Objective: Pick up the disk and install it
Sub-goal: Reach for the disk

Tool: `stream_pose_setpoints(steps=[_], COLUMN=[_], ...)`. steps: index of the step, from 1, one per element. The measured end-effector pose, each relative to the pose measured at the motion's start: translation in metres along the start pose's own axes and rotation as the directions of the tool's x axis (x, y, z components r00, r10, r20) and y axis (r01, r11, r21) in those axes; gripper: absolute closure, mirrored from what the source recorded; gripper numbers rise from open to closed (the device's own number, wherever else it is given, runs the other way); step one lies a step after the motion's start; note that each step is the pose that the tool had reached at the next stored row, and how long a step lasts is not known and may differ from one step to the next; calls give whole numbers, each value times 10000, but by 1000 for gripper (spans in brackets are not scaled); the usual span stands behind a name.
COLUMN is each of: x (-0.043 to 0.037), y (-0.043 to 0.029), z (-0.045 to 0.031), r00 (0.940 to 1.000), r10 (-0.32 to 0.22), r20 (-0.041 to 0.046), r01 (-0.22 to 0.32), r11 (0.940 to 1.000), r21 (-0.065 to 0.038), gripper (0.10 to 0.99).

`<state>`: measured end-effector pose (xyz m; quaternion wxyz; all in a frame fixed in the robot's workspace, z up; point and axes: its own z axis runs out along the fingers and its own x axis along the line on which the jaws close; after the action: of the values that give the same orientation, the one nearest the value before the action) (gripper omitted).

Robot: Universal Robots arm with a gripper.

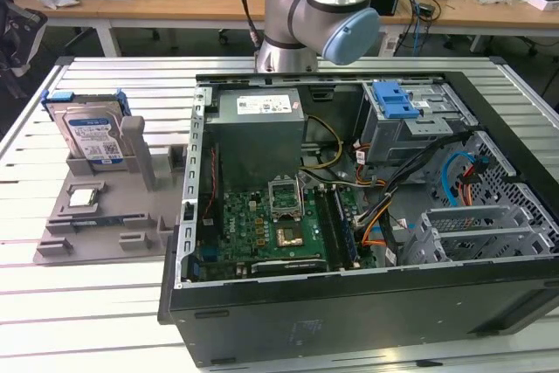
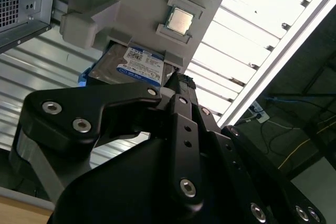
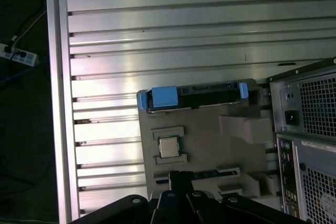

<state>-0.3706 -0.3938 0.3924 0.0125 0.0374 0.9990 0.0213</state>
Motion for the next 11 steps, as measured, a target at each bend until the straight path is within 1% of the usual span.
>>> stream_pose_setpoints(steps=[11], x=[117], y=[93], z=[9], r00=[10000], r10=[0], r20=[0], r01=[0], r11=[10000], r21=[15], gripper=[980])
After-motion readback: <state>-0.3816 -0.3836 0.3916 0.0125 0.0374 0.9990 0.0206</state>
